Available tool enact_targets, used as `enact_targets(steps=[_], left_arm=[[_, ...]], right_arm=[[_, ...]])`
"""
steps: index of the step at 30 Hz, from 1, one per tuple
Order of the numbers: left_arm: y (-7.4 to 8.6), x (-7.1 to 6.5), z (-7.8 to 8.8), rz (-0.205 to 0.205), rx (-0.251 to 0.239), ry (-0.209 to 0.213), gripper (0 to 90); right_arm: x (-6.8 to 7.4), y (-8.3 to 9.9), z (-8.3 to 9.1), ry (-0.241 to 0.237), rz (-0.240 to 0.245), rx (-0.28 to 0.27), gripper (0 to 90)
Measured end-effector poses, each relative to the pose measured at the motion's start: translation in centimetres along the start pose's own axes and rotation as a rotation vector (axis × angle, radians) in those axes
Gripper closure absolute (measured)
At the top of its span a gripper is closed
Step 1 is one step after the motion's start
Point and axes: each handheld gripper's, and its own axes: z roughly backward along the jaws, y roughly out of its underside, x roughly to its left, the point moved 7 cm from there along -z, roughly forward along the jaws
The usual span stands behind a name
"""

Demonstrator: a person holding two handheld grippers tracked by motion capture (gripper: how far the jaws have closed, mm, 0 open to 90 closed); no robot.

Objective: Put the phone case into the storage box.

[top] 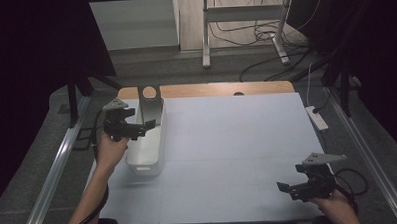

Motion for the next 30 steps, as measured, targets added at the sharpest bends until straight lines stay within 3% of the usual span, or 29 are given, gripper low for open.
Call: enact_targets(steps=[30], left_arm=[[2.4, -2.5, 0.6, -0.003, -0.003, 0.053, 0.0]], right_arm=[[0.1, 0.0, 0.0, 0.002, 0.01, -0.004, 2.7]])
